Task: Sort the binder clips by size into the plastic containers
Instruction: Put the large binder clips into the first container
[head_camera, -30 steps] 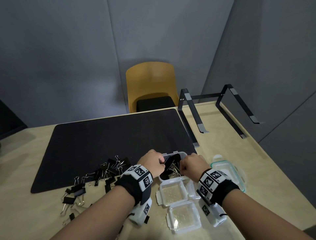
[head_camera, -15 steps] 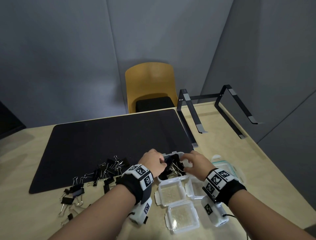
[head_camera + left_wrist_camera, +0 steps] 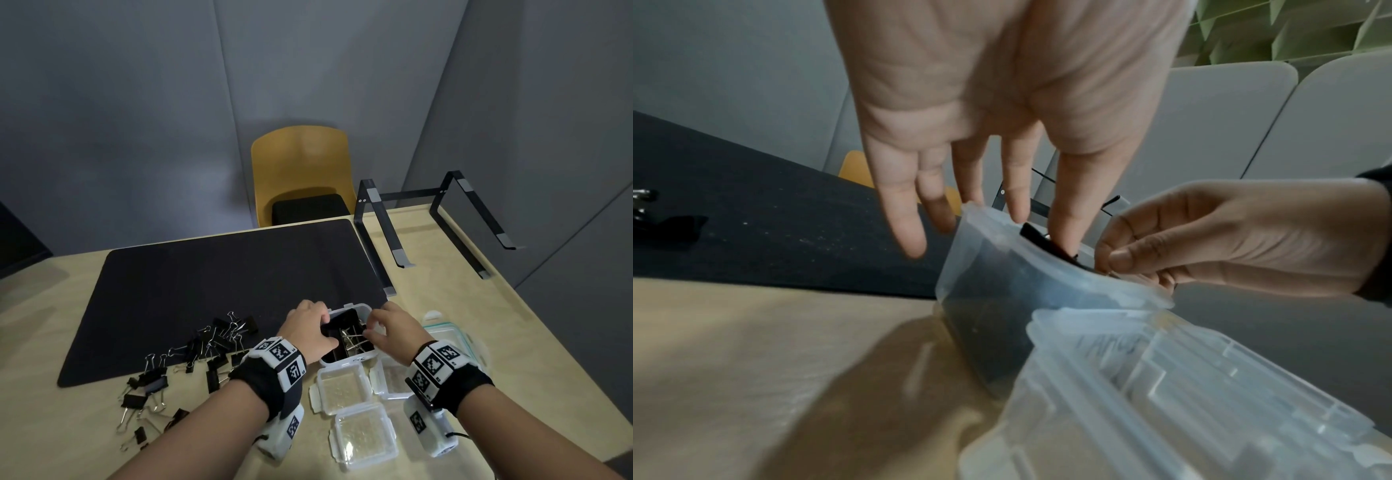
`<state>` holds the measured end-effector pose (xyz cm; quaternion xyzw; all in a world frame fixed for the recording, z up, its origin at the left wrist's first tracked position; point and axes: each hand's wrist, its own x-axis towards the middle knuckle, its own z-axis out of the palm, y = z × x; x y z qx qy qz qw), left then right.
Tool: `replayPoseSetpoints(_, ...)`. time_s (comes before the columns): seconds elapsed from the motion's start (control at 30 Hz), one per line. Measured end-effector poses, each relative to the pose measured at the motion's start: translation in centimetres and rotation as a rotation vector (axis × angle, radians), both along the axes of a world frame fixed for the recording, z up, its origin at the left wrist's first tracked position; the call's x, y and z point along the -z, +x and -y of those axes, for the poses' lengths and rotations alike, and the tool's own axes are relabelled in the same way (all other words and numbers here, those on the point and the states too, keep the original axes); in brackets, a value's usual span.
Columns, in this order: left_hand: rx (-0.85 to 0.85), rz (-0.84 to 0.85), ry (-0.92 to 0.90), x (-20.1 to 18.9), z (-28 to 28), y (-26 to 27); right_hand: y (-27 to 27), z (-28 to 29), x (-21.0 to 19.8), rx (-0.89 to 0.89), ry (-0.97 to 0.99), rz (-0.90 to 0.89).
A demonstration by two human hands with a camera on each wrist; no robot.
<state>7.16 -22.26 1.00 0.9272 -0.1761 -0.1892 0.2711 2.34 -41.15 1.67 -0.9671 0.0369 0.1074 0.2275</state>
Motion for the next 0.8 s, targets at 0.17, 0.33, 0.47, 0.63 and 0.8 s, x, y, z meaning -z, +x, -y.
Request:
replayPoseSetpoints(0.17,0.022,-0.044,-0.032,-0.21,-0.02,-0.11,0.07,0.18,-0.01,-0.002,0.001,-0.012)
replayPoseSetpoints(0.33,0.030,-0.014,-0.025,-0.14,0.11,-0.42,0.06,0.28,0.32,-0.016,0.016,-0.009)
replayPoseSetpoints(0.47,0.004,0.005,-0.047,0.09,0.42,-0.44,0.20,0.32,0.34,-0.009,0.000,-0.012)
replayPoseSetpoints(0.63,-0.049,0.035,-0.051,-0.12,0.21,0.17,0.24,0.50,0.23,0.013,-0.006,-0.014)
replayPoseSetpoints(0.8,0.012,-0.005,-0.043,0.11,0.03,0.08,0.14,0.57,0.17,0.018,0.018,0.018)
